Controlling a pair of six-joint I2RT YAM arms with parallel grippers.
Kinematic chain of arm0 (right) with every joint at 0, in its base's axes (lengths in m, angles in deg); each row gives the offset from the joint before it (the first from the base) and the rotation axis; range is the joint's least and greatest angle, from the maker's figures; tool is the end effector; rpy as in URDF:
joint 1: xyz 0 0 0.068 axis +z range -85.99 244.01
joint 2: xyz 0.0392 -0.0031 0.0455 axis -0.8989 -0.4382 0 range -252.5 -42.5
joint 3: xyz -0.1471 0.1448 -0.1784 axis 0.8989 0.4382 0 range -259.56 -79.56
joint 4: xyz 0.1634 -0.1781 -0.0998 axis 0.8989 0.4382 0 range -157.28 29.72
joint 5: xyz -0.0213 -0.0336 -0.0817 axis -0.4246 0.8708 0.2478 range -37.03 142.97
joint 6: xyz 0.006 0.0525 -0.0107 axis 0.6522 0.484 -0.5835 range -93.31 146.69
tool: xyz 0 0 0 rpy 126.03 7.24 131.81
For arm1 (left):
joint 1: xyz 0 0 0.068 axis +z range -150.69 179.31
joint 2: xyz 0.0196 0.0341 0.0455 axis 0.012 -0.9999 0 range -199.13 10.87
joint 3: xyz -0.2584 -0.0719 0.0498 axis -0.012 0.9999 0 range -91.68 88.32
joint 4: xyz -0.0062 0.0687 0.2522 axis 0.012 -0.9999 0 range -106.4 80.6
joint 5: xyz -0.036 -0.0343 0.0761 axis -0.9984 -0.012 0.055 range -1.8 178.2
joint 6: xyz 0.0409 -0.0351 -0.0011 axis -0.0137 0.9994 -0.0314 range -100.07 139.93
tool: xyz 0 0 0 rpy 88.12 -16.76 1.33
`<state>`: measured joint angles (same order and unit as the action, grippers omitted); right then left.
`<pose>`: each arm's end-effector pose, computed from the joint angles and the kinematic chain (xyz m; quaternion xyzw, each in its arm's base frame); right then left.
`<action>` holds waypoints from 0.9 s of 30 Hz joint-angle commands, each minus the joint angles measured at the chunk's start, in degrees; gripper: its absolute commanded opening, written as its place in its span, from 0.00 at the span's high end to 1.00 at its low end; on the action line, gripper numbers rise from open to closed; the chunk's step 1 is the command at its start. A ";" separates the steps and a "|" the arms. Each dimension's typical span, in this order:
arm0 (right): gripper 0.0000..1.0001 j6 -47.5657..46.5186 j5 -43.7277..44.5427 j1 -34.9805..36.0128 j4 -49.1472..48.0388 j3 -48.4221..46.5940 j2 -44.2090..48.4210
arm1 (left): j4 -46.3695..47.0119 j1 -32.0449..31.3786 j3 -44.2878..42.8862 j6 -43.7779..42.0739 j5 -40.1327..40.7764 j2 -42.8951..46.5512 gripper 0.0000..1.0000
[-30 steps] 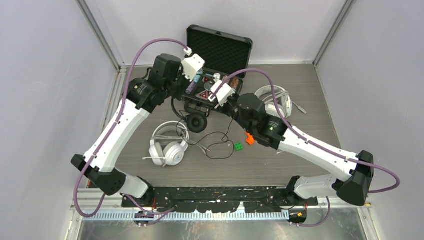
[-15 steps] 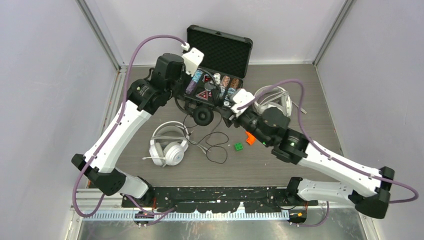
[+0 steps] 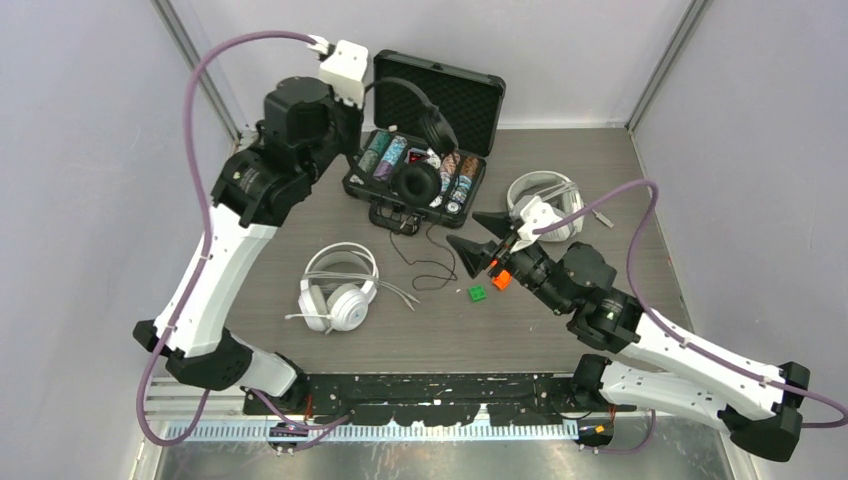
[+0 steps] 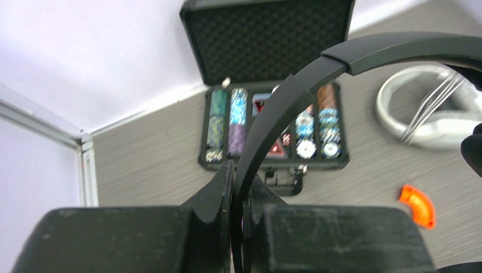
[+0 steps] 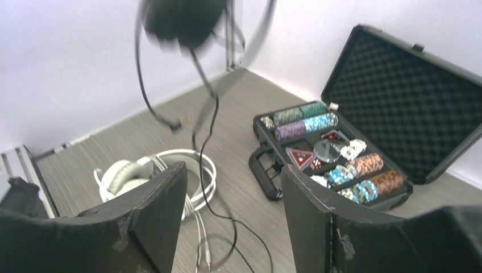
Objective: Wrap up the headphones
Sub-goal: Wrap the headphones cable around the headphones.
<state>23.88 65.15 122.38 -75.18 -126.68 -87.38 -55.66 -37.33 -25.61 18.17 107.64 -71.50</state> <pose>0.1020 0.1514 0.3884 -0.2547 0.5908 0.2951 0.7064 0.2208 -0.1495 0.5273 0.1592 0.7709 -0.0529 0.6144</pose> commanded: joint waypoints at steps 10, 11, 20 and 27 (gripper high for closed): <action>0.29 -4.93 -5.63 -0.05 -15.27 3.89 -4.37 | 1.80 0.15 -10.50 11.62 -8.29 3.22 1.00; 0.29 -5.15 -6.92 -0.07 -15.11 3.16 -4.68 | 1.88 0.14 -10.32 12.01 -8.95 3.52 1.00; 0.33 -3.01 -18.08 -0.05 -10.15 -3.66 -9.33 | 1.74 0.16 -8.85 12.07 -8.27 3.65 1.00; 0.47 13.02 -7.73 -0.03 -7.34 -5.56 -6.12 | 3.37 0.16 -6.34 7.98 0.00 2.83 1.00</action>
<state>25.80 51.86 122.40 -83.12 -128.97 -96.43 -56.42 -37.33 -32.21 27.89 102.13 -69.29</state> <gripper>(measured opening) 0.556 0.067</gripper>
